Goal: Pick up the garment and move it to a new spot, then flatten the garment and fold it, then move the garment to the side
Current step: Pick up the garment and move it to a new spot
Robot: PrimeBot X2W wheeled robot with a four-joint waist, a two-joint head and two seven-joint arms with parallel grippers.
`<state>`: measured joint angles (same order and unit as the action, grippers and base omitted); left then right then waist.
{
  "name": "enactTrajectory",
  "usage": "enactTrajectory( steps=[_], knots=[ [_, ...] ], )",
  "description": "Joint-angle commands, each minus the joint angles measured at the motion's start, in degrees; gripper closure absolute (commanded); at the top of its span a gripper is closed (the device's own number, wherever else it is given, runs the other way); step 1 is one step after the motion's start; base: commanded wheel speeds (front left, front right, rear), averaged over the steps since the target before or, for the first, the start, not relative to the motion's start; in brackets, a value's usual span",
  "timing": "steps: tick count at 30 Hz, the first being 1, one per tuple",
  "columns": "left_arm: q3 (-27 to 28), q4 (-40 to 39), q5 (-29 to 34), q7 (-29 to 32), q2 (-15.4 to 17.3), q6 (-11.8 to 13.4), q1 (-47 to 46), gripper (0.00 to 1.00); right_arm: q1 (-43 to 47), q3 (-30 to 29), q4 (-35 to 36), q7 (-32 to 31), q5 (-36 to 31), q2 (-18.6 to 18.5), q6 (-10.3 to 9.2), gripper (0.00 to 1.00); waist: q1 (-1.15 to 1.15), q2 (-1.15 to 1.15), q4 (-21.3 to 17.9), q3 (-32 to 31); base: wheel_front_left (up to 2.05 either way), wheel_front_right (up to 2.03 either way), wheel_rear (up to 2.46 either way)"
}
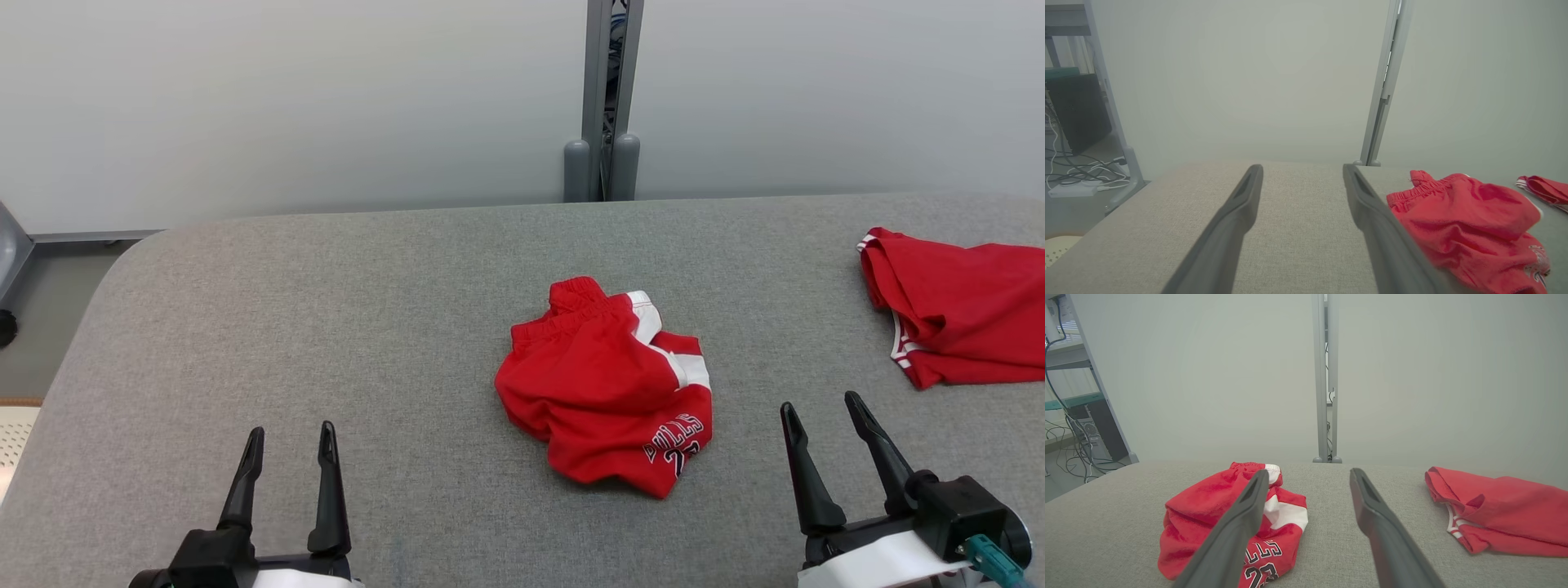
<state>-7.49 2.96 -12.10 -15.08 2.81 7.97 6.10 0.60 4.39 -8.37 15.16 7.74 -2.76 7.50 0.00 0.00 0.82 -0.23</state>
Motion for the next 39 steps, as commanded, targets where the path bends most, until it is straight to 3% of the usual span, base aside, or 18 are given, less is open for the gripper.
enactTrajectory(
  steps=[1,9,17,27,39],
  knots=[
    [-0.1,0.3,0.4,-0.1,0.2,0.1,0.0,0.0,0.5,-0.1,0.1,0.0,-0.3,-0.3,-0.02,0.0,0.0,0.0,0.0,0.0,0.0,0.0,0.0],
    [-2.7,2.6,-0.2,-0.1,0.2,-2.9,-3.7,0.0,-0.3,0.0,-0.4,0.0,0.3,-0.3,-0.02,0.0,0.0,0.0,-1.1,0.7,0.0,0.0,0.0],
    [-7.4,7.7,-0.1,1.5,0.5,-8.2,-15.1,0.0,-3.0,0.0,0.0,0.0,-0.6,-0.3,-0.02,0.0,0.0,0.0,-4.6,4.8,0.0,0.0,0.0],
    [-11.8,13.3,-2.3,9.6,1.4,-14.1,-31.1,0.0,-6.3,-1.4,1.0,0.0,-0.6,-0.3,-0.02,0.0,0.0,0.0,-9.6,10.7,0.0,0.0,0.0],
    [-25.3,23.5,-8.0,25.0,3.9,-15.5,-49.0,0.0,-9.2,-0.9,1.6,0.0,-0.1,-0.3,-0.02,0.0,0.0,0.0,-12.7,16.4,0.0,0.0,0.0]
  ],
)
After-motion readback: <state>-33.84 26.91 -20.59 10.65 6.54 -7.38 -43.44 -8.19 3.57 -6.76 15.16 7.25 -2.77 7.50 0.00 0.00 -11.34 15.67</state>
